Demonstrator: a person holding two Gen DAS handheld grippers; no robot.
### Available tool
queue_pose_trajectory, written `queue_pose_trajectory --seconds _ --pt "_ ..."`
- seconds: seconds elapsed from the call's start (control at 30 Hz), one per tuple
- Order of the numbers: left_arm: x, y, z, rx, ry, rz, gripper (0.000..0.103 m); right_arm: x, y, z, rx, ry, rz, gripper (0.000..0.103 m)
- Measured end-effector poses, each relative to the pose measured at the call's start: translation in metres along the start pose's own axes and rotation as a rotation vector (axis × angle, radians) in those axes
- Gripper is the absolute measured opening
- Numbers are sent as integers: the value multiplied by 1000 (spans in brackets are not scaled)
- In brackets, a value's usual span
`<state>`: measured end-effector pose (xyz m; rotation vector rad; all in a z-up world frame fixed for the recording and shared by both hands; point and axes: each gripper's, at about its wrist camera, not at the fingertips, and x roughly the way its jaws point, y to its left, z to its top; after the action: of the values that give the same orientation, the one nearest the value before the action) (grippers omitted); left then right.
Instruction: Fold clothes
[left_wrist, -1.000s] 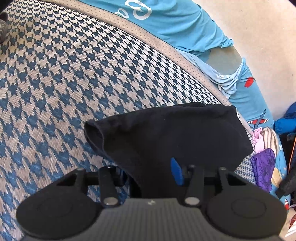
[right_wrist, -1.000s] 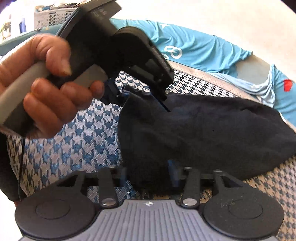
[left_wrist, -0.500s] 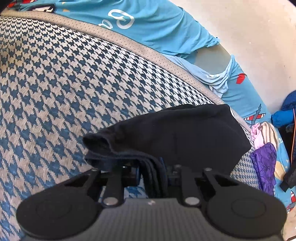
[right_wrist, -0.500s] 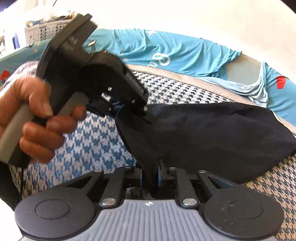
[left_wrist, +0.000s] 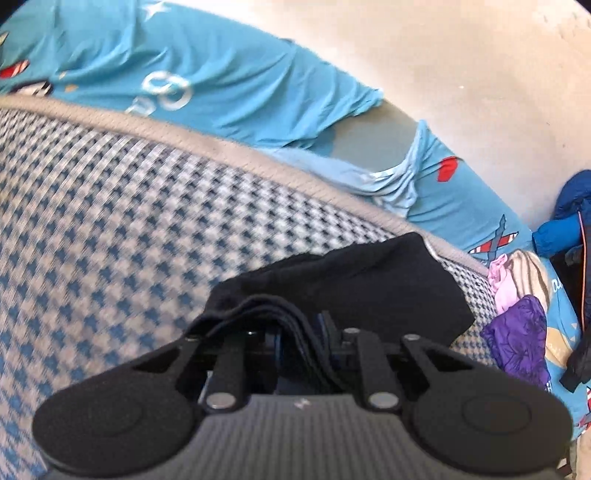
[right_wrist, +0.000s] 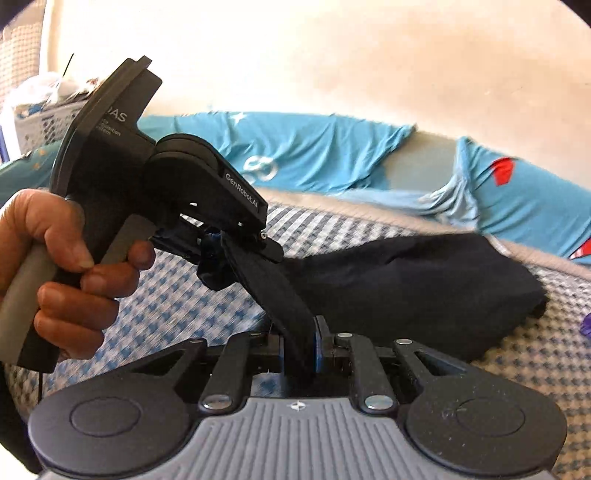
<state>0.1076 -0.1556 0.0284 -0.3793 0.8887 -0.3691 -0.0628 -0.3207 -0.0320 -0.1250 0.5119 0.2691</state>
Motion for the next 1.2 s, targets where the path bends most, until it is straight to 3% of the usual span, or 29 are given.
queue_pose_trajectory --seconds 0.53,1.2 --pt "65 -87 39 144 14 -11 17 7 -96 20 141 -105 -116 14" --pt "173 -153 50 199 101 -15 17 53 -187 21 396 -96 -196 14"
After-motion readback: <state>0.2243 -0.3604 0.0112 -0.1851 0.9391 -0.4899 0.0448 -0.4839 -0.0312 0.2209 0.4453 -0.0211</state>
